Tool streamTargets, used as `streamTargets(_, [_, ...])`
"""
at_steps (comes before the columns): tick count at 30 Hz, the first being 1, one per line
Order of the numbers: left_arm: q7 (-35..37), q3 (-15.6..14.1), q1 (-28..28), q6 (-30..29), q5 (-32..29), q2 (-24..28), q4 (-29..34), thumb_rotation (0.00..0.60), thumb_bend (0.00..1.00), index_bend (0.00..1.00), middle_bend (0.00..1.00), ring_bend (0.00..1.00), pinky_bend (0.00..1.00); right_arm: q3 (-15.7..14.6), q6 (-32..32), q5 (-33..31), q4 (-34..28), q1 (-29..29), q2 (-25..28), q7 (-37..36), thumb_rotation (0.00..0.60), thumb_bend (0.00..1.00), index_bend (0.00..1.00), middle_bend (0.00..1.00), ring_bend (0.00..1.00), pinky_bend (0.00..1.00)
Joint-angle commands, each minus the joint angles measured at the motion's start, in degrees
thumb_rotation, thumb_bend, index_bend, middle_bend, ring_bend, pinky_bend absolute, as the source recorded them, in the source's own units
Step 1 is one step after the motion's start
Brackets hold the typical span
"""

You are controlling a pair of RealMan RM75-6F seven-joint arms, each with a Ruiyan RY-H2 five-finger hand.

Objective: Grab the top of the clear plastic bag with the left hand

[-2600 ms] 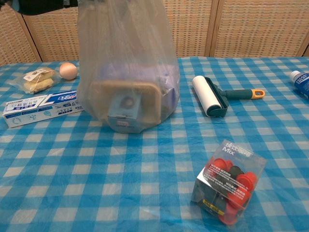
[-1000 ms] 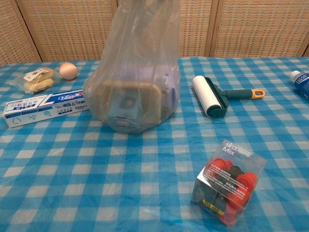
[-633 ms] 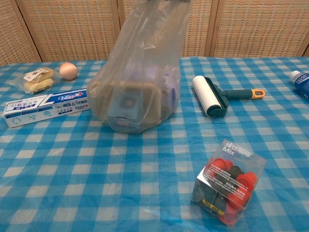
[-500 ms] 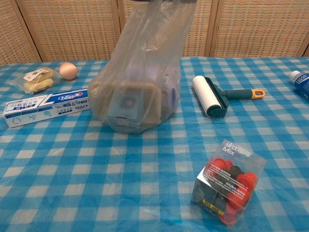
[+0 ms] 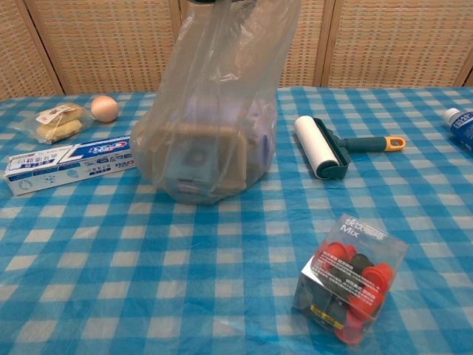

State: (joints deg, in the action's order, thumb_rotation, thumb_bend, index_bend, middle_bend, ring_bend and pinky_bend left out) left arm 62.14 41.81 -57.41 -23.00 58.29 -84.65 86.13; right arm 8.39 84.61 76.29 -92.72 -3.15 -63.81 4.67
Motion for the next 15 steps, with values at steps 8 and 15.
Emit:
streamTargets(8, [1.0, 2.7, 2.5, -2.9, 2.1, 1.2, 4.6, 0.6, 0.0, 0.8, 0.75, 0.61, 0.15, -0.2, -0.3, 0.0, -0.2, -0.1, -0.1, 0.6, 0.6, 0.0, 0.0, 0.0, 0.0, 0.0])
streamTargets(15, [2.8, 3.4, 3.3, -2.7, 2.5, 1.8, 5.9, 0.6, 0.0, 0.8, 0.75, 0.61, 0.27, -0.3, -0.2, 0.1, -0.4, -0.2, -0.2, 1.0, 0.6, 0.0, 0.0, 0.0, 0.0, 0.0])
